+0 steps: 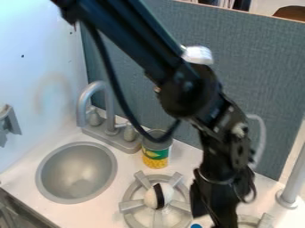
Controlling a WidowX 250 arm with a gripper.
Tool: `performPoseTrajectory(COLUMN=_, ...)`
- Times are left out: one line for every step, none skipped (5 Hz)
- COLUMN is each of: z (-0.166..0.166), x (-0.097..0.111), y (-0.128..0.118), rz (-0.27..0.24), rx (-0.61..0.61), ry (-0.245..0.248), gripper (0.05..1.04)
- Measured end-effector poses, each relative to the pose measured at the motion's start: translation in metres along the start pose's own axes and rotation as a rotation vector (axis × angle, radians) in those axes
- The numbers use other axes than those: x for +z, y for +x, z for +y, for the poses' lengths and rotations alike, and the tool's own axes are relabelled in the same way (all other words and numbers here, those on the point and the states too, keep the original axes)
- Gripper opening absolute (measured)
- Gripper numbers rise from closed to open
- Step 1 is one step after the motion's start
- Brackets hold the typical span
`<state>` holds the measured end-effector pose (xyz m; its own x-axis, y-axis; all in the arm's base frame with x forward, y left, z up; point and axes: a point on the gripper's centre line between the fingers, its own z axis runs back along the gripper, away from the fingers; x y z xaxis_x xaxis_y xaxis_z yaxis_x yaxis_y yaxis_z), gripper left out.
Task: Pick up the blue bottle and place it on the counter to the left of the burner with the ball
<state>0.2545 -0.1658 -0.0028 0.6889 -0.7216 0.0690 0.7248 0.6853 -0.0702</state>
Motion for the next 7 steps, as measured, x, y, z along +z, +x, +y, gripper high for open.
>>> performPoseTrajectory(z=-0.009, x=-0.008, y=0.01, rz=0.062, rx=-0.038, ry=0.015, gripper=0.999)
performPoseTrajectory(z=-0.008, x=-0.013, y=0.01, rz=0.13, rx=-0.008, ry=0.046, gripper=0.999)
performPoseTrajectory(z=-0.003, x=-0.011, y=0.009, rz=0.172, rx=0.025, ry=0.073, gripper=0.999)
performPoseTrajectory(z=0.0, x=-0.01, y=0.006, rz=0.19, rx=0.037, ry=0.084, gripper=0.999)
performPoseTrajectory(z=0.003, x=-0.009, y=0.001, rz=0.218, rx=0.044, ry=0.074, gripper=0.999)
performPoseTrajectory(z=0.005, x=-0.018, y=-0.007, rz=0.266, rx=0.072, ry=0.05, gripper=0.999)
performPoseTrajectory(z=0.005, x=-0.025, y=-0.006, rz=0.3, rx=0.078, ry=0.044, gripper=0.968)
